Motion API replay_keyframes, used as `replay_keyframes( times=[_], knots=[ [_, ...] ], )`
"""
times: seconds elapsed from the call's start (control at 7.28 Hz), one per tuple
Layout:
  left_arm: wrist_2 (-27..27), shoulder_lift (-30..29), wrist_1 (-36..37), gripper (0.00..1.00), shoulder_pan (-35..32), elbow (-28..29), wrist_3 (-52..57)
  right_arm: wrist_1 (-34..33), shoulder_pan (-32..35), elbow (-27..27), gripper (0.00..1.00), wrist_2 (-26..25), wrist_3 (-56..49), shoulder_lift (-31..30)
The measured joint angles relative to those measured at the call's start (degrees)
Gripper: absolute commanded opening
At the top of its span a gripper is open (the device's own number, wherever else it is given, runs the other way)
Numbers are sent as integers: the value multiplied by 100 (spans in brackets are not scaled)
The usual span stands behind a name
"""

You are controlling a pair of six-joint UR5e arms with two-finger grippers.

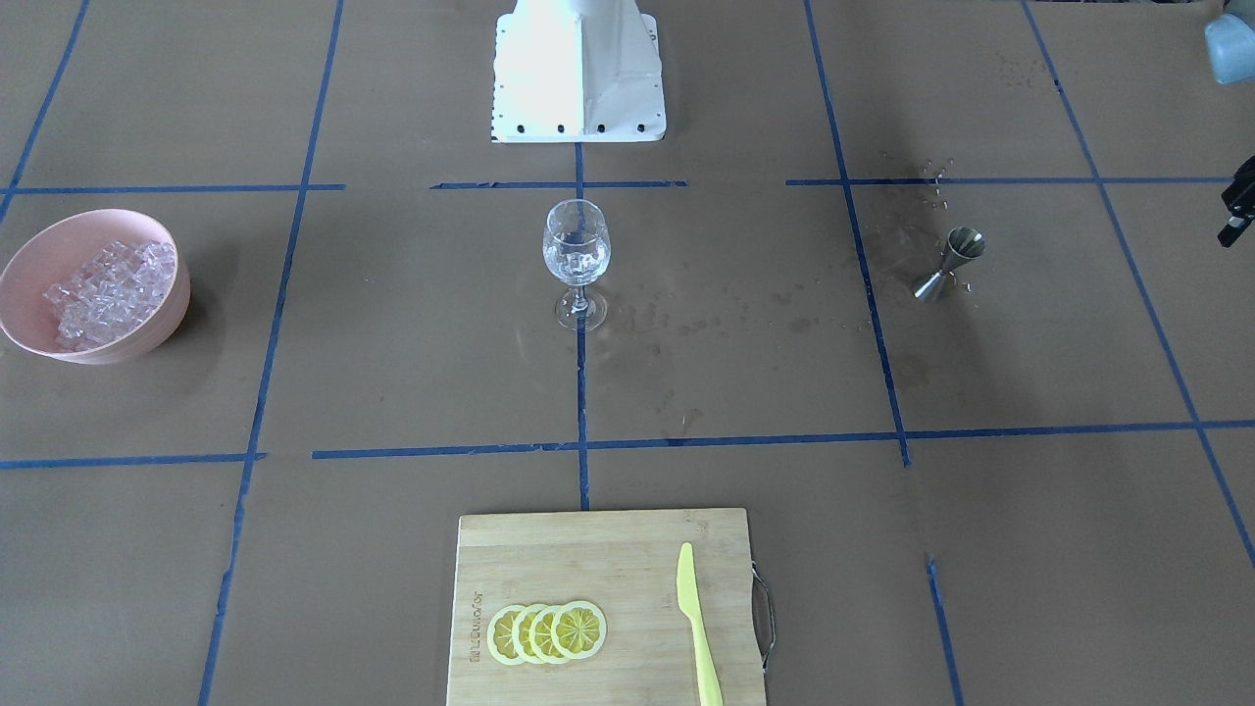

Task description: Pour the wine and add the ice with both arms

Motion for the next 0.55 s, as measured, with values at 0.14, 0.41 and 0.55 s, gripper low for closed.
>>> replay_keyframes(
  times=[0.14, 0.41, 0.55],
  knots=[
    [-6, -337, 1075, 100, -357, -178, 456, -49, 16, -32, 100, 2, -55, 9],
    [-137, -496, 2062, 100, -688, -325, 815, -77, 22, -40, 100, 142, -13, 17],
    [-269, -348, 2129, 100, -718, -415, 854, -85, 21, -32, 100, 263, 6, 9]
  ],
)
